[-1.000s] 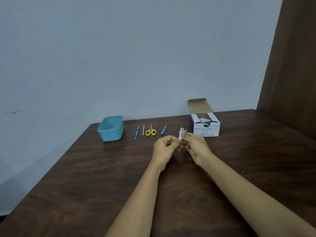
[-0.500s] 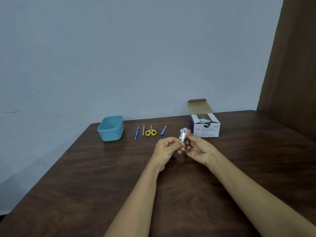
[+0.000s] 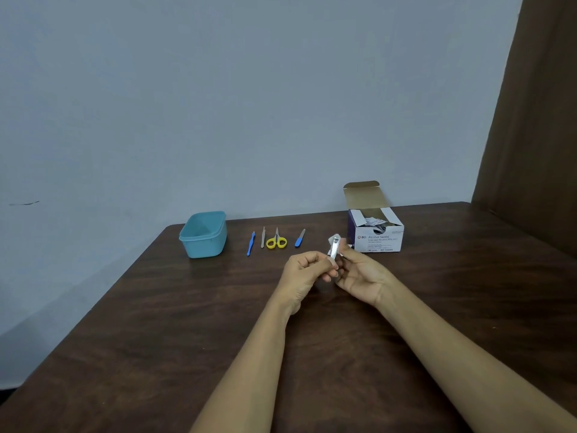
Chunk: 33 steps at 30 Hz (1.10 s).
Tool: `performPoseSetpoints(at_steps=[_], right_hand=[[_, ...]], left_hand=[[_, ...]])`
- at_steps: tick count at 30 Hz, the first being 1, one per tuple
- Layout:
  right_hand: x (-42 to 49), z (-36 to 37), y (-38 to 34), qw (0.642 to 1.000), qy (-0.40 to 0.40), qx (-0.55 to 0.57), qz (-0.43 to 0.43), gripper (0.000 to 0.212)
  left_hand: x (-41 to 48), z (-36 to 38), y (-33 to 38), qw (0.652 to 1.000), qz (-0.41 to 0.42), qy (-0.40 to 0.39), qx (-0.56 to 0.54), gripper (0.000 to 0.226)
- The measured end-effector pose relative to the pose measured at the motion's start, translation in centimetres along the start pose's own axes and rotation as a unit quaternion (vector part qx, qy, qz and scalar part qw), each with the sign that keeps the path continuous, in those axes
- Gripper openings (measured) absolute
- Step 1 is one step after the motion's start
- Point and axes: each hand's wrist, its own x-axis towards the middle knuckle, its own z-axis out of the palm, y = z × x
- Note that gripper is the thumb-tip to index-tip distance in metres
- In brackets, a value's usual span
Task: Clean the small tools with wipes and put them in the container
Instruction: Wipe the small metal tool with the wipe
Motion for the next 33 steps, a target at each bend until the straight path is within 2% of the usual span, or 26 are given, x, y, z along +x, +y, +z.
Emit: performPoseSetpoints(at_steps=[4, 10, 14, 17, 22, 25, 33], right_hand=[[-0.3, 0.0, -0.1, 0.997, -0.052, -0.057, -0.001, 0.023], [-0.5, 1.1, 0.0, 0.998, -0.054, 0.041, -0.017, 0.026], [-0.6, 1.0, 0.0, 0.999, -0.044, 0.006, -0.021, 0.024], [-0.7, 0.9, 0.2, 0.997, -0.029, -0.059, -0.029, 0.021], [-0.5, 1.0, 0.3, 0.997, 0.012, -0.054, -0.047, 0.018], [-0.4, 1.0, 0.2, 0.990, 0.055, -0.099, -0.078, 0.010], [-0.5, 1.6, 0.8, 0.978, 0.114, -0.128, -0.122, 0.011]], left_hand=[[0.0, -0.1, 0.1, 1.000, -0.006, 0.016, -0.021, 0.020], [0.1, 0.0, 0.2, 1.000, -0.013, 0.010, -0.017, 0.021], [0.0, 0.0, 0.1, 1.000, -0.010, 0.015, -0.021, 0.018], [0.1, -0.1, 0.0, 0.999, -0.006, 0.039, -0.033, 0.015], [0.1, 0.0, -0.1, 0.997, -0.009, 0.062, -0.035, 0.011], [0.1, 0.0, -0.1, 0.996, -0.010, 0.080, -0.031, 0.010], [-0.1, -0.6, 0.6, 0.995, -0.042, 0.092, 0.013, 0.012]])
